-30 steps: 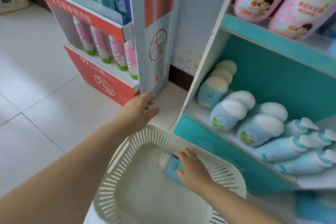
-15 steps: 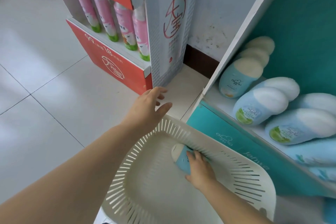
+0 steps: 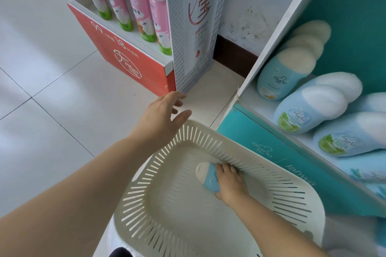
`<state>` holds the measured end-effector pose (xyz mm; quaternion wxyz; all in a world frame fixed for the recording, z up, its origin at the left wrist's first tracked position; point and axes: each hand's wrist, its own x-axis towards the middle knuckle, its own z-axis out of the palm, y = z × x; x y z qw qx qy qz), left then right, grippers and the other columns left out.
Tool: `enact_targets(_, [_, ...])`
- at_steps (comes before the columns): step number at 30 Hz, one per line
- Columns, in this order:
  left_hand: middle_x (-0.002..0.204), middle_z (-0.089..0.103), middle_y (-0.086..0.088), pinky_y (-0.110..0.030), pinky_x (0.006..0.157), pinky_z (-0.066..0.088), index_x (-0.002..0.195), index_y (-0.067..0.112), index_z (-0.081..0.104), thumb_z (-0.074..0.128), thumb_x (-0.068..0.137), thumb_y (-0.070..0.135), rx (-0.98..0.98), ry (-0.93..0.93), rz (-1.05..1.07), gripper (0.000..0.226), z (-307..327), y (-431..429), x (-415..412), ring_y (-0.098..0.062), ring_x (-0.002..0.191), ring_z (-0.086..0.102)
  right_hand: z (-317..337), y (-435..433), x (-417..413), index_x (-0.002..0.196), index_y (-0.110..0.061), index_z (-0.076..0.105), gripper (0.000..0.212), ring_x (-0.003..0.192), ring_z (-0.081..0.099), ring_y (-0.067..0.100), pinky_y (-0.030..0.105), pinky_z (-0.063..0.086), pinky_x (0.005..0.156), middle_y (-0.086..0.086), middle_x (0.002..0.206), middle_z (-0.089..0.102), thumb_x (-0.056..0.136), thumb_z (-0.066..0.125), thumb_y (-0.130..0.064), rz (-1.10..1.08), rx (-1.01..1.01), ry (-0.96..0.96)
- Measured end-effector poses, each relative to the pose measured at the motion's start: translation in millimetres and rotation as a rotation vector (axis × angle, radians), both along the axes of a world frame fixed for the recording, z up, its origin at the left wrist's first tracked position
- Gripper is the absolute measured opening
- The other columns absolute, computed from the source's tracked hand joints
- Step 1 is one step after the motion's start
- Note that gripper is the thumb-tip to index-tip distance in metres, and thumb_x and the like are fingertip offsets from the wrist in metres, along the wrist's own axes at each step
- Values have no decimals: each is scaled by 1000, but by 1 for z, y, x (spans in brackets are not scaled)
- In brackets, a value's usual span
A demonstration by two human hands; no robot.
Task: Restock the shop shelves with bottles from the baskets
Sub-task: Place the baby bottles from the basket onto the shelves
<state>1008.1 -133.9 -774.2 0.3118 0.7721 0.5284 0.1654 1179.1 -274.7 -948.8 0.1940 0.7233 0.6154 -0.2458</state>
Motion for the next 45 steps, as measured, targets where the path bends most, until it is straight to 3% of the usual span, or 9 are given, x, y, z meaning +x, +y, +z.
enact_targets(5, [108,49,10,-29,87,49,130,22,46,54,91,33,-3,-30,-21,41,3,-2,6,-9,96,55,0,-6,-2,147,-18,11,95,140,21,22,45,28,110,2,148,24,75,73,-27,0,-21,-54])
enact_targets(9, [109,49,11,-26,86,49,130,24,46,54,91,34,-12,-27,-22,41,0,-1,3,-7,95,54,3,-6,-1,147,-21,11,96,136,24,22,47,33,104,0,145,26,73,73,-28,27,-53,-41])
enact_targets(15, [106,50,11,-26,85,49,128,24,47,54,91,34,15,-1,-35,39,4,2,3,-7,92,54,21,-7,-2,140,-23,22,96,128,36,17,33,44,92,-6,138,35,61,76,-36,-143,44,214])
enact_targets(21, [106,61,5,-21,83,47,117,20,58,53,92,35,8,67,-123,30,25,0,13,-9,93,58,61,-11,-13,142,-27,20,100,127,37,11,27,42,92,-11,141,34,61,76,-41,-214,193,396])
enact_targets(26, [102,60,9,-20,82,46,117,21,57,52,89,46,-220,237,-303,38,52,-10,20,-10,95,59,99,-14,-15,141,-31,21,102,121,41,5,18,36,95,-15,130,38,58,80,-41,-332,336,519])
enact_targets(32, [121,59,6,-27,92,46,129,23,48,52,81,62,-373,394,-382,62,77,-29,28,-14,103,56,153,-8,-7,131,-37,31,92,105,45,0,11,37,81,-21,115,43,54,81,-38,-450,506,659])
enact_targets(37, [105,58,4,-32,84,49,113,22,52,57,76,64,-279,393,-328,56,93,-50,40,-18,94,57,195,-10,-1,122,-38,38,83,101,49,3,16,45,81,-23,109,47,49,77,-38,-423,645,661])
enact_targets(41, [103,59,2,-35,81,51,108,21,54,62,73,59,-188,271,-246,53,113,-56,55,-19,92,58,225,-9,8,130,-32,34,89,108,46,7,19,40,86,-19,116,44,52,76,-39,-383,717,587])
enact_targets(45, [95,59,3,-30,72,48,102,20,55,65,71,54,-32,276,-274,47,129,-58,67,-19,85,56,254,1,25,139,-30,28,99,115,42,5,19,37,95,-17,126,40,57,83,-36,-353,671,619])
